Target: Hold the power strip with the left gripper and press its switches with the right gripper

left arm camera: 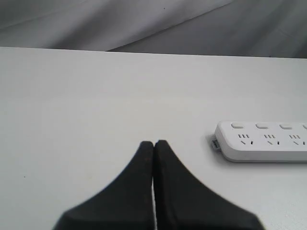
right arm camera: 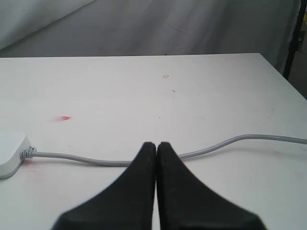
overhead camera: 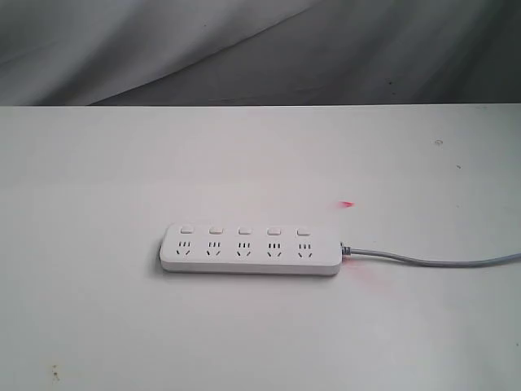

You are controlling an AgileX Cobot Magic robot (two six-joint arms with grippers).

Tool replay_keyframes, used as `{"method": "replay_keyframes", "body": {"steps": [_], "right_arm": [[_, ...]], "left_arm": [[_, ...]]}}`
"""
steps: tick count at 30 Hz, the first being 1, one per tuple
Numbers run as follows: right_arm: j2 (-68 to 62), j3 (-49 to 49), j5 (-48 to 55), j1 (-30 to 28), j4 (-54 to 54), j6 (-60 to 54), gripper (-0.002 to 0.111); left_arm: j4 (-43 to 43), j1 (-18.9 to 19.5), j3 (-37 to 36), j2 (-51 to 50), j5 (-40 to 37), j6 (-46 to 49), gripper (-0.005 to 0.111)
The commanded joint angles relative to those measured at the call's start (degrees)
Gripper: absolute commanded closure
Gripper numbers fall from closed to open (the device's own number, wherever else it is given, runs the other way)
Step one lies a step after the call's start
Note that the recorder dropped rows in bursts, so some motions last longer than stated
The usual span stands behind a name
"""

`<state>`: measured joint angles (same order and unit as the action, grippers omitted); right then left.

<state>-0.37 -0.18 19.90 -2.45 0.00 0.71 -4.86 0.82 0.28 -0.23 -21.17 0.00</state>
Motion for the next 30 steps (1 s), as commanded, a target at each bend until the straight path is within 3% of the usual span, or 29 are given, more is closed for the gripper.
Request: {"method": "replay_keyframes", "body": {"steps": [1, 16, 19, 22, 26, 30], "right_arm": [[0.37, 0.18, 0.04, -0.38, -0.89, -0.20, 0.108], [0.37, 0.18, 0.04, -0.38, -0.88, 0.05, 0.108], [0.37, 0.18, 0.04, -0.38, -0.88, -0.09, 0.108], [0.37, 0.18, 0.04, -0.38, -0.88, -0.09, 0.108], [0.37, 0.18, 0.04, -0.38, -0.88, -0.09, 0.108], [0.37, 0.18, 0.04, -0.38, -0.88, -0.09, 0.108]], "left_arm": [[-0.31, -0.38, -0.28, 0.23, 0.53, 0.00, 0.107], [0.25, -0.38, -0.28, 0.23, 0.77, 0.34, 0.107], [3.93, -0.38, -0.28, 0.23, 4.74, 0.00, 0.107], [1.05, -0.38, -0.28, 0.23, 16.28, 0.00, 0.107], [1.05, -0.38, 1.13, 0.23, 25.61, 0.00, 0.107], [1.05, -0.38, 6.15, 0.23, 23.99, 0.00, 0.107]]}}
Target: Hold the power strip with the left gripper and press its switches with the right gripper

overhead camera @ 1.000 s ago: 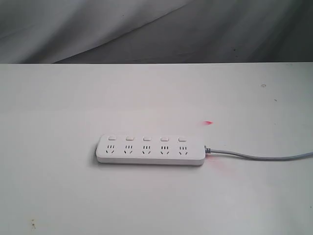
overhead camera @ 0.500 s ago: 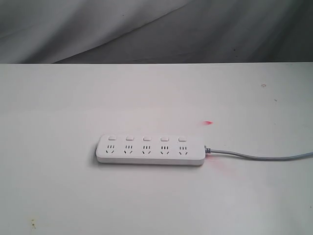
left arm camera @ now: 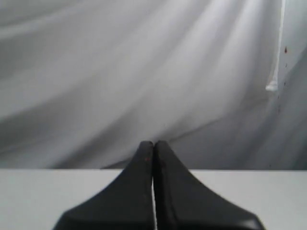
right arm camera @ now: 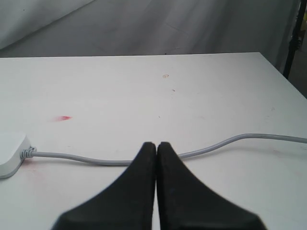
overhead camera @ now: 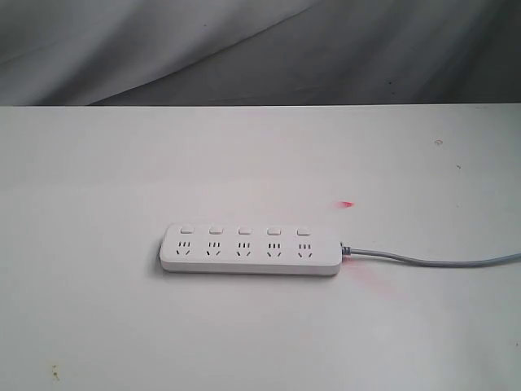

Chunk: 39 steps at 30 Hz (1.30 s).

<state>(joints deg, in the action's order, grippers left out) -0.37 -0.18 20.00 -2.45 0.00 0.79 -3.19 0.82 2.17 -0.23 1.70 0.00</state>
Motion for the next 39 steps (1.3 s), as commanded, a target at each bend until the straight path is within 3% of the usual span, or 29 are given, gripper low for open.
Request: {"method": "replay_keyframes", "body": {"steps": [1, 7, 18, 24, 33, 35, 39], "right_arm": [[0.37, 0.18, -0.07, -0.38, -0.88, -0.17, 0.108], [0.37, 0.18, -0.07, -0.38, -0.88, -0.17, 0.108], [0.37, 0.18, -0.07, -0.38, -0.88, -0.17, 0.108], [0.37, 0.18, -0.07, -0.38, -0.88, -0.17, 0.108], [0.37, 0.18, -0.07, -0.38, -0.88, -0.17, 0.108], [0.37, 0.18, -0.07, -0.38, -0.88, -0.17, 0.108], [0.37, 0.18, -0.07, -0.38, -0.88, -0.17, 0.108]], "left_arm": [[-0.63, -0.38, 6.02, 0.23, -0.14, 0.00, 0.107], [-0.50, -0.14, 16.26, -3.78, -8.19, 0.00, 0.107], [-0.50, -0.14, 33.07, -29.51, -9.67, 0.00, 0.107], [1.71, -0.29, 40.48, -38.29, -11.30, 0.44, 0.107], [8.53, -6.33, 50.37, -51.17, -15.75, 0.44, 0.107], [8.53, -5.94, 51.98, -52.41, -15.63, 0.44, 0.107], [8.22, -1.24, 52.86, -52.56, -13.56, 0.44, 0.107]]}}
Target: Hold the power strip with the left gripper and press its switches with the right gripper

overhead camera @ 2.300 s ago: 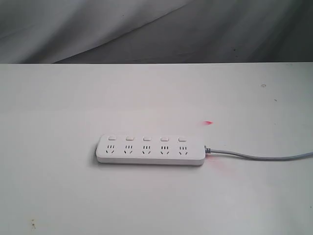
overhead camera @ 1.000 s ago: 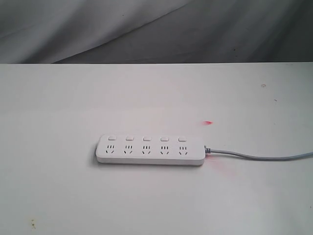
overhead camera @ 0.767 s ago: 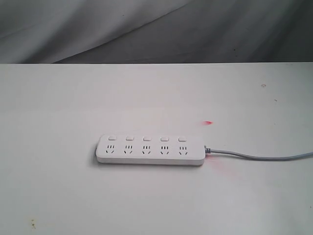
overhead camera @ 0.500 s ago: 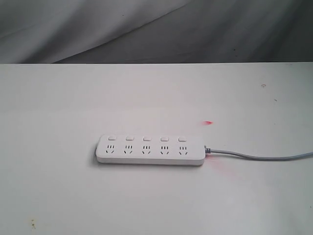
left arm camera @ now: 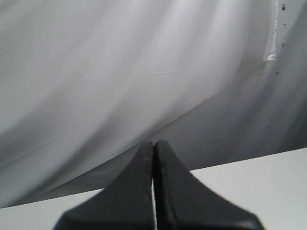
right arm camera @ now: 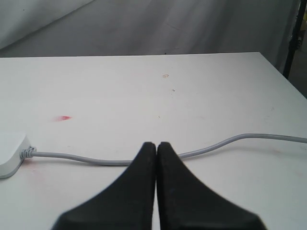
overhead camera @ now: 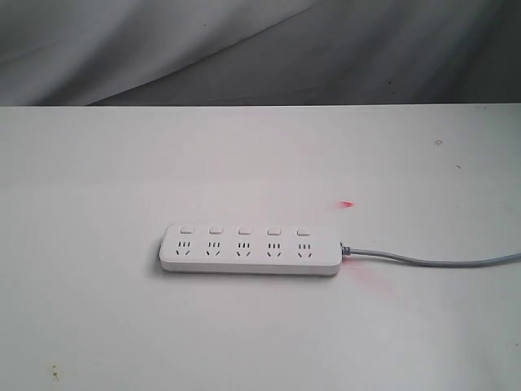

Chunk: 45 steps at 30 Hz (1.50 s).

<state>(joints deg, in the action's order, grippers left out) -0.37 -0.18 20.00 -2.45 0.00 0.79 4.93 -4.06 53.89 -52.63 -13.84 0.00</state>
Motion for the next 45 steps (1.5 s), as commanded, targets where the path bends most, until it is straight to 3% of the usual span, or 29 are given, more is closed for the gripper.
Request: {"method": "replay_keyframes", "body": {"steps": [1, 6, 13, 23, 28, 31, 36, 41, 45], "right_arm": [[0.37, 0.18, -0.07, -0.38, -0.88, -0.17, 0.108], [0.37, 0.18, -0.07, -0.38, -0.88, -0.17, 0.108], [0.37, 0.18, -0.07, -0.38, -0.88, -0.17, 0.108], [0.37, 0.18, -0.07, -0.38, -0.88, -0.06, 0.108], [0.37, 0.18, -0.07, -0.38, -0.88, -0.06, 0.108], [0.37, 0.18, -0.07, -0.38, -0.88, -0.06, 0.108], [0.37, 0.18, -0.07, -0.38, -0.88, -0.16, 0.108], [0.37, 0.18, -0.07, -0.38, -0.88, -0.16, 0.108], [0.37, 0.18, -0.07, -0.38, -0.88, -0.16, 0.108]], "left_arm": [[-0.02, 5.21, 1.13, -0.16, 2.26, 0.44, 0.107], [-0.02, 10.26, 1.13, -2.09, 2.89, 0.00, 0.107], [-1.53, 10.13, 1.63, -8.35, 4.83, 1.46, 0.107], [-20.60, 10.13, 1.76, -10.63, -1.50, 0.00, 0.107], [-22.28, 10.13, 2.25, -10.63, -3.22, -0.93, 0.107], [-25.74, 10.13, 4.53, -10.63, -12.05, 14.48, 0.107], [-43.20, 12.24, 7.98, -12.67, -28.83, 46.81, 0.106], [-64.04, 20.43, 7.79, -17.05, -39.16, 73.34, 0.106], [-73.98, 26.64, 7.74, -22.54, -52.36, 90.38, 0.106]]}}
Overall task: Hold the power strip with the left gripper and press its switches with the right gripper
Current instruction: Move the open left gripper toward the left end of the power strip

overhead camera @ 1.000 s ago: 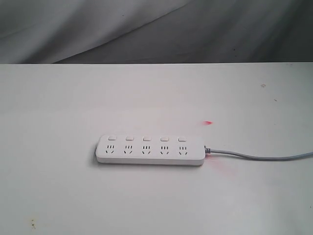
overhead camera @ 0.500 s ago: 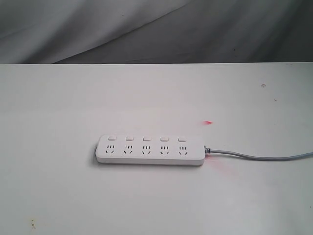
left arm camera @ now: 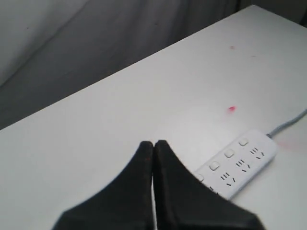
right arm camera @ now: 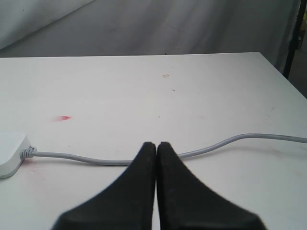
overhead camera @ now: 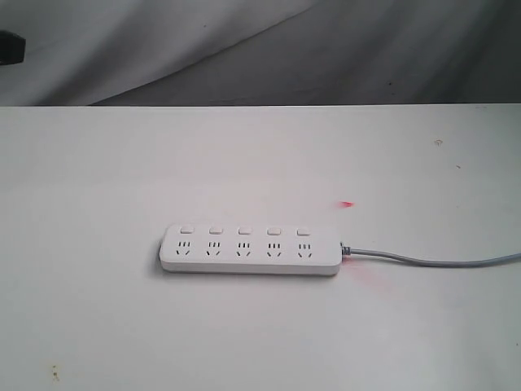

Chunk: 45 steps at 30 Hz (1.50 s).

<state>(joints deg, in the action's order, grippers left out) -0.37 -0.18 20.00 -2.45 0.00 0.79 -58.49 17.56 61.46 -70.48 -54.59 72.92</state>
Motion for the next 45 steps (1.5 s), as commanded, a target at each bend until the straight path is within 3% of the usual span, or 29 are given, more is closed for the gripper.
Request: {"method": "replay_keyframes", "body": {"steps": [1, 5, 18, 37, 45], "right_arm": [[0.37, 0.18, -0.07, -0.38, -0.88, -0.16, 0.108], [0.37, 0.18, -0.07, -0.38, -0.88, -0.04, 0.108], [0.37, 0.18, -0.07, -0.38, -0.88, -0.16, 0.108], [0.37, 0.18, -0.07, -0.38, -0.88, -0.16, 0.108], [0.37, 0.18, -0.07, -0.38, -0.88, -0.16, 0.108]], "left_arm": [[-12.10, 6.37, 0.17, -6.32, -15.37, 21.82, 0.106], [-13.13, 8.88, 0.17, -11.80, -15.37, 27.83, 0.106], [-19.88, 8.88, 0.17, -24.06, -15.37, 37.19, 0.106], [-13.77, 7.41, 0.07, -26.69, -15.37, 46.92, 0.106], [-13.35, 3.60, 0.07, -33.96, -15.37, 46.92, 0.106]]}}
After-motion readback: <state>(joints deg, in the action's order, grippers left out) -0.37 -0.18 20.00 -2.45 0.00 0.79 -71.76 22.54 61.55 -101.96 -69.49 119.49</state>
